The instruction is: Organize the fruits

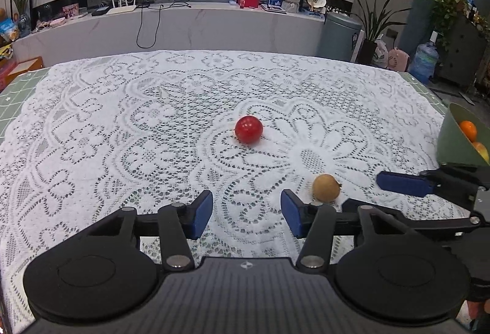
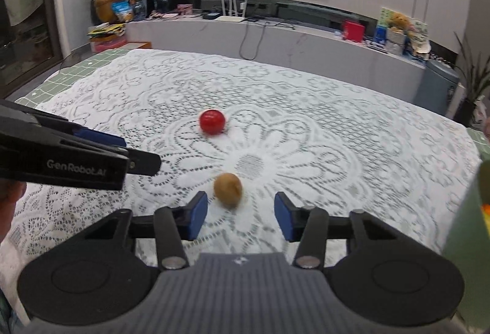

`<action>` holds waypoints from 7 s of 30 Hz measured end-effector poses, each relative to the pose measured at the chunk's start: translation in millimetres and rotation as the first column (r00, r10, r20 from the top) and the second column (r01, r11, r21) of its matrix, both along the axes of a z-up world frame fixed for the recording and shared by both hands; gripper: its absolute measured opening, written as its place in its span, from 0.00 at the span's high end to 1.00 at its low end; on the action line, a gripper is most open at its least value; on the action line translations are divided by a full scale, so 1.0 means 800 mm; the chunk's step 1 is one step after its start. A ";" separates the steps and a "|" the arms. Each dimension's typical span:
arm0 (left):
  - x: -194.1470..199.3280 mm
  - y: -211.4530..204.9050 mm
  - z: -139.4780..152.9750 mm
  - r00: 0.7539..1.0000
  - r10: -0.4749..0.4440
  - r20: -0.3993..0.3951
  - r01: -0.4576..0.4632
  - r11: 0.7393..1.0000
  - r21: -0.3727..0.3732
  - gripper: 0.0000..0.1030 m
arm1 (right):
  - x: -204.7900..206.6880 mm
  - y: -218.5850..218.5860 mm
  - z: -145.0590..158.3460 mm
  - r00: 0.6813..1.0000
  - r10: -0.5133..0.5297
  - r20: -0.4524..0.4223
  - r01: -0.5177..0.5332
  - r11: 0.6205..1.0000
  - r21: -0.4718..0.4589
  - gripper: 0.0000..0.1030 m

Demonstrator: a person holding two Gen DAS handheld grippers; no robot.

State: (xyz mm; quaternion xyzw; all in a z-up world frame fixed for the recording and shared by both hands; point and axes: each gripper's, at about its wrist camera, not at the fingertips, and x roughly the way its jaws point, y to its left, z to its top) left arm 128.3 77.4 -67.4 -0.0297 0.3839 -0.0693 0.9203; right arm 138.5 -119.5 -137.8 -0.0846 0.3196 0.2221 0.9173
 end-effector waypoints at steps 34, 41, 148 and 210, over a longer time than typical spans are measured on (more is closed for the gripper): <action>0.080 -0.011 -0.022 0.998 -0.006 0.060 0.006 1.000 -0.001 0.39 | 0.075 -0.022 -0.005 0.995 -0.100 -0.019 0.100 0.995 0.009 0.79; 0.103 -0.019 -0.025 0.998 -0.002 0.058 0.003 1.000 -0.006 0.42 | 0.076 -0.020 -0.007 0.995 -0.096 -0.020 0.096 0.995 0.010 0.79; 0.051 -0.366 0.035 0.837 -0.544 -0.064 0.547 0.836 0.036 0.67 | 0.012 -0.315 0.054 0.962 -0.272 0.005 0.265 0.934 -0.241 0.79; -0.079 -0.228 0.171 0.889 -0.199 0.412 0.134 0.974 0.180 0.09 | -0.145 -0.220 0.185 0.821 -0.499 0.278 0.481 0.866 0.135 0.04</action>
